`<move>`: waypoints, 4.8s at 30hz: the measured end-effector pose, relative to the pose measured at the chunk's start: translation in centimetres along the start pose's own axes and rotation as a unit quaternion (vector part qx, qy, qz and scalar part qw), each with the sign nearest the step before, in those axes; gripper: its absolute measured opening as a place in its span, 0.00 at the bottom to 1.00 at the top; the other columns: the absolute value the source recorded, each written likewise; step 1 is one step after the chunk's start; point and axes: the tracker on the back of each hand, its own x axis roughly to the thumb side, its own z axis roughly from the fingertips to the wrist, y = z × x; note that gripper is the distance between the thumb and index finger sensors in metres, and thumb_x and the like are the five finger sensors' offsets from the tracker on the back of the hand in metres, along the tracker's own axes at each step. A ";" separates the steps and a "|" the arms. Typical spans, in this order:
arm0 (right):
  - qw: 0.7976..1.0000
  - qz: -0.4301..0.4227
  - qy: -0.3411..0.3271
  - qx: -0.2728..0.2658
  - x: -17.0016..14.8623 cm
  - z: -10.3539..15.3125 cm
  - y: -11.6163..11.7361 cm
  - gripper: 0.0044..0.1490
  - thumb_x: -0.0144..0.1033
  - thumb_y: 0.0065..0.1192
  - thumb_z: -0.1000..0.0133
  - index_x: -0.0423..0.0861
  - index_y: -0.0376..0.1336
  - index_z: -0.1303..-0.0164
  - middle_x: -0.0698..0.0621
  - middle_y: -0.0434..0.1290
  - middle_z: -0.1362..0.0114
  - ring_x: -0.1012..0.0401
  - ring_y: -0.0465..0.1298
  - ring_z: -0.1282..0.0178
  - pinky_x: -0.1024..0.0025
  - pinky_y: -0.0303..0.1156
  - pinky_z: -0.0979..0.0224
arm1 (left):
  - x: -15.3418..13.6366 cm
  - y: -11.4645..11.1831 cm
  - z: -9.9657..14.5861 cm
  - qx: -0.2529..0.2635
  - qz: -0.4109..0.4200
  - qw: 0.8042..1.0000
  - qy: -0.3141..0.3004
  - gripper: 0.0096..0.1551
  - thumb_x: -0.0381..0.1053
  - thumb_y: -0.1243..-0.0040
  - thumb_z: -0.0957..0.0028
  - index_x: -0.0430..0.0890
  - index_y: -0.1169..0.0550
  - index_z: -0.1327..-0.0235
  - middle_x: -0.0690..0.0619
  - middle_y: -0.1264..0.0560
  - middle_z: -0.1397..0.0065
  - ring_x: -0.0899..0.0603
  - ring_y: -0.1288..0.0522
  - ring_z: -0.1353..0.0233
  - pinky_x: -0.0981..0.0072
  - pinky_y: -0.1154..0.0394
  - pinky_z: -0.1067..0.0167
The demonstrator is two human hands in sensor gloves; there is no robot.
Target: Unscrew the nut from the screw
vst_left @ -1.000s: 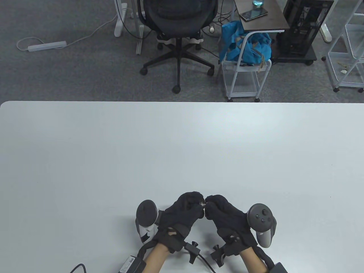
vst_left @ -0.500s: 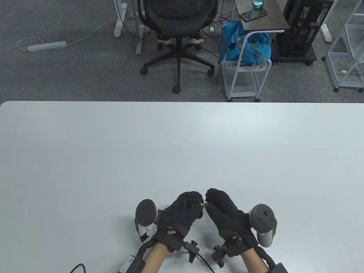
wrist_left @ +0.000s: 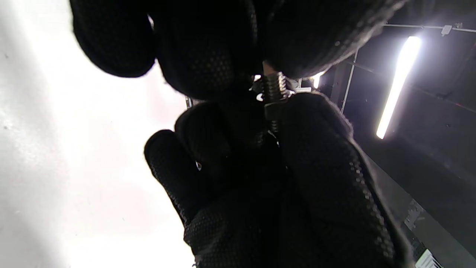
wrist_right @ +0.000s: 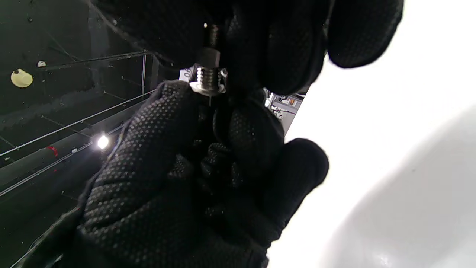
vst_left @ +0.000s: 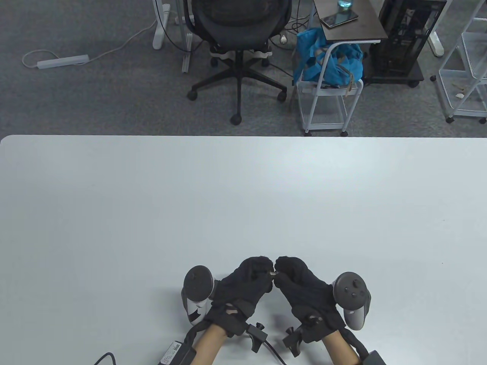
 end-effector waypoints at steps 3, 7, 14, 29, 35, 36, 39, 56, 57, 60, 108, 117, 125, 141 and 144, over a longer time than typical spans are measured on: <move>1.000 -0.014 0.003 0.019 0.1 -0.1 0.0 0.32 0.38 0.65 0.41 0.51 0.61 0.25 0.40 0.67 0.27 0.42 0.70 0.32 0.34 0.65 0.29 | -0.1 0.2 0.0 0.003 0.018 1.000 0.007 0.26 0.52 0.31 0.48 0.50 0.23 0.36 0.42 0.19 0.39 0.43 0.17 0.51 0.39 0.21 0.44; 1.000 -0.018 0.006 0.013 -0.2 0.0 0.1 0.39 0.49 0.61 0.40 0.45 0.57 0.20 0.36 0.65 0.25 0.39 0.69 0.31 0.32 0.64 0.30 | -0.1 0.2 0.0 0.003 0.017 1.000 0.004 0.26 0.52 0.31 0.48 0.50 0.22 0.36 0.42 0.19 0.39 0.43 0.17 0.51 0.40 0.22 0.44; 0.999 0.030 0.025 -0.010 -0.5 0.1 0.3 0.37 0.53 0.54 0.39 0.36 0.67 0.35 0.42 0.80 0.47 0.45 0.80 0.53 0.37 0.72 0.39 | 0.0 -0.1 0.0 -0.006 0.012 1.000 -0.006 0.26 0.52 0.31 0.48 0.51 0.22 0.36 0.42 0.19 0.38 0.43 0.16 0.50 0.40 0.21 0.44; 0.999 0.034 -0.006 -0.001 0.1 0.0 0.1 0.32 0.41 0.64 0.41 0.46 0.62 0.26 0.42 0.75 0.37 0.45 0.78 0.44 0.37 0.72 0.35 | -0.1 0.1 0.0 -0.003 0.014 1.000 0.010 0.26 0.52 0.32 0.48 0.50 0.23 0.35 0.42 0.19 0.38 0.43 0.17 0.50 0.40 0.22 0.44; 0.999 0.040 0.017 -0.023 -0.4 0.2 0.0 0.42 0.56 0.56 0.40 0.37 0.62 0.27 0.39 0.78 0.40 0.41 0.79 0.47 0.35 0.72 0.39 | -0.1 0.0 0.0 -0.003 0.016 1.000 0.007 0.26 0.52 0.31 0.48 0.50 0.22 0.36 0.42 0.19 0.38 0.43 0.16 0.51 0.40 0.21 0.44; 0.999 0.046 0.022 -0.018 -0.5 0.2 0.0 0.41 0.56 0.56 0.40 0.36 0.65 0.30 0.39 0.79 0.43 0.42 0.80 0.50 0.36 0.72 0.40 | -0.1 0.0 0.0 -0.005 0.017 1.000 0.005 0.26 0.52 0.31 0.48 0.50 0.22 0.36 0.42 0.19 0.38 0.43 0.16 0.51 0.40 0.21 0.44; 0.999 0.036 0.021 -0.016 -0.5 0.2 0.2 0.36 0.53 0.56 0.40 0.36 0.67 0.35 0.44 0.81 0.49 0.47 0.82 0.55 0.39 0.75 0.41 | -0.1 -0.1 0.0 -0.010 0.019 1.000 0.001 0.26 0.52 0.32 0.48 0.50 0.22 0.36 0.42 0.19 0.38 0.43 0.16 0.50 0.40 0.21 0.44; 1.000 0.011 0.006 0.014 -0.4 0.0 0.1 0.41 0.49 0.63 0.40 0.47 0.55 0.18 0.38 0.69 0.29 0.41 0.73 0.35 0.34 0.66 0.32 | 0.1 0.3 0.0 0.003 0.023 1.000 -0.003 0.26 0.51 0.32 0.48 0.50 0.23 0.36 0.42 0.20 0.38 0.43 0.17 0.50 0.40 0.22 0.43; 1.000 0.010 0.011 0.012 -0.6 0.0 0.1 0.44 0.54 0.58 0.39 0.43 0.54 0.18 0.37 0.68 0.28 0.40 0.72 0.35 0.33 0.66 0.32 | 0.2 0.2 0.0 0.003 0.022 1.000 -0.004 0.26 0.51 0.32 0.48 0.50 0.23 0.36 0.42 0.20 0.37 0.43 0.17 0.50 0.40 0.22 0.43; 0.999 -0.003 0.040 -0.001 -1.2 0.0 0.0 0.45 0.59 0.54 0.39 0.36 0.61 0.25 0.36 0.75 0.37 0.39 0.77 0.44 0.33 0.69 0.37 | 0.3 0.0 0.0 0.000 0.014 1.000 -0.012 0.26 0.51 0.32 0.48 0.50 0.23 0.36 0.42 0.20 0.37 0.43 0.17 0.50 0.40 0.22 0.43; 1.000 -0.021 -0.015 0.017 -0.1 0.0 0.0 0.38 0.44 0.66 0.41 0.49 0.58 0.21 0.38 0.64 0.23 0.41 0.69 0.30 0.33 0.64 0.29 | 0.6 0.1 0.0 0.000 0.013 1.000 -0.013 0.27 0.52 0.32 0.49 0.49 0.23 0.36 0.41 0.20 0.38 0.43 0.17 0.50 0.39 0.22 0.43; 1.000 0.019 0.006 -0.004 -0.3 0.1 0.4 0.36 0.49 0.57 0.39 0.35 0.64 0.31 0.41 0.78 0.44 0.46 0.80 0.51 0.38 0.73 0.38 | 0.7 0.0 0.0 -0.003 0.001 1.000 -0.018 0.26 0.52 0.31 0.49 0.49 0.23 0.37 0.41 0.19 0.39 0.43 0.17 0.51 0.39 0.21 0.44; 0.999 0.031 -0.025 -0.012 0.3 0.2 0.1 0.32 0.42 0.64 0.41 0.44 0.63 0.28 0.44 0.76 0.40 0.48 0.79 0.46 0.40 0.73 0.35 | 0.7 0.0 0.0 -0.004 0.007 1.000 -0.017 0.26 0.52 0.31 0.49 0.50 0.23 0.37 0.41 0.19 0.39 0.43 0.17 0.51 0.40 0.21 0.44; 1.000 0.003 0.031 -0.004 -1.2 0.0 -0.1 0.42 0.58 0.52 0.39 0.35 0.67 0.32 0.39 0.79 0.43 0.41 0.79 0.50 0.35 0.71 0.40 | 0.8 -0.1 0.1 -0.004 0.009 1.000 -0.023 0.26 0.52 0.31 0.49 0.51 0.23 0.37 0.41 0.20 0.38 0.43 0.17 0.51 0.39 0.22 0.43; 1.000 -0.006 0.026 -0.008 -0.9 0.0 0.1 0.36 0.53 0.56 0.39 0.36 0.67 0.35 0.43 0.80 0.48 0.46 0.81 0.54 0.39 0.74 0.40 | 0.8 -0.1 0.1 -0.004 0.003 1.000 -0.022 0.26 0.52 0.31 0.49 0.51 0.23 0.37 0.41 0.20 0.38 0.43 0.17 0.51 0.39 0.22 0.44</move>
